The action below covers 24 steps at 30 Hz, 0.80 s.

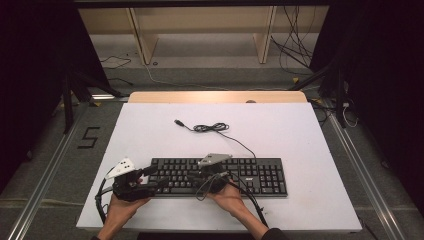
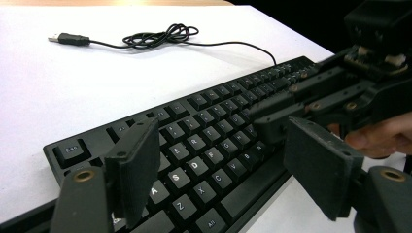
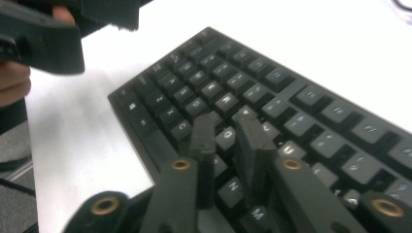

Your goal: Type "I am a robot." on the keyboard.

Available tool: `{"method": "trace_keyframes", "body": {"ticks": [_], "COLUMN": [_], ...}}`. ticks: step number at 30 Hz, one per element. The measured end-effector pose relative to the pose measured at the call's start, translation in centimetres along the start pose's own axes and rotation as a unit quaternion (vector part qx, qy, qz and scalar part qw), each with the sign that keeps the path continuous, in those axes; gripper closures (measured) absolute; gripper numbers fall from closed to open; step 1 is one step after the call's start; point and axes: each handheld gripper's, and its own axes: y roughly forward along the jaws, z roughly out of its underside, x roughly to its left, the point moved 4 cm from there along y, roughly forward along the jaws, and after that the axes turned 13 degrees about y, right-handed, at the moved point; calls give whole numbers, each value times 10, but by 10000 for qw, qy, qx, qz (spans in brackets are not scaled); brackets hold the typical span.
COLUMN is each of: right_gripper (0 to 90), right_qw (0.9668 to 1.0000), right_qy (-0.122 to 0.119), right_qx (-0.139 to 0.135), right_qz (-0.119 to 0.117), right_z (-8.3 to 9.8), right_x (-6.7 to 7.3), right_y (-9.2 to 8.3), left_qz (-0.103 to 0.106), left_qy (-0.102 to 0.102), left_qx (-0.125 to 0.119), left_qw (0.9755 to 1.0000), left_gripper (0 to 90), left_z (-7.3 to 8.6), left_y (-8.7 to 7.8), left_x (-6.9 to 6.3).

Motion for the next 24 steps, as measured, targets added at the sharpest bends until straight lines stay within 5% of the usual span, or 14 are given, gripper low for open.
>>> {"method": "trace_keyframes", "body": {"ticks": [15,24], "right_gripper": [421,373], "right_qw": [9995,9990], "right_qy": [207,248], "right_qx": [-235,-296], "right_qz": [78,203], "right_z": [-10,-15], "right_x": [-15,-23], "right_y": [-19,-25], "left_qz": [-5,-2], "left_qy": [-11,-15], "left_qx": [-2,-9], "left_qw": [10000,10000], "left_gripper": [287,287], "left_z": [0,0], "left_y": [0,0], "left_x": [1,1]}}
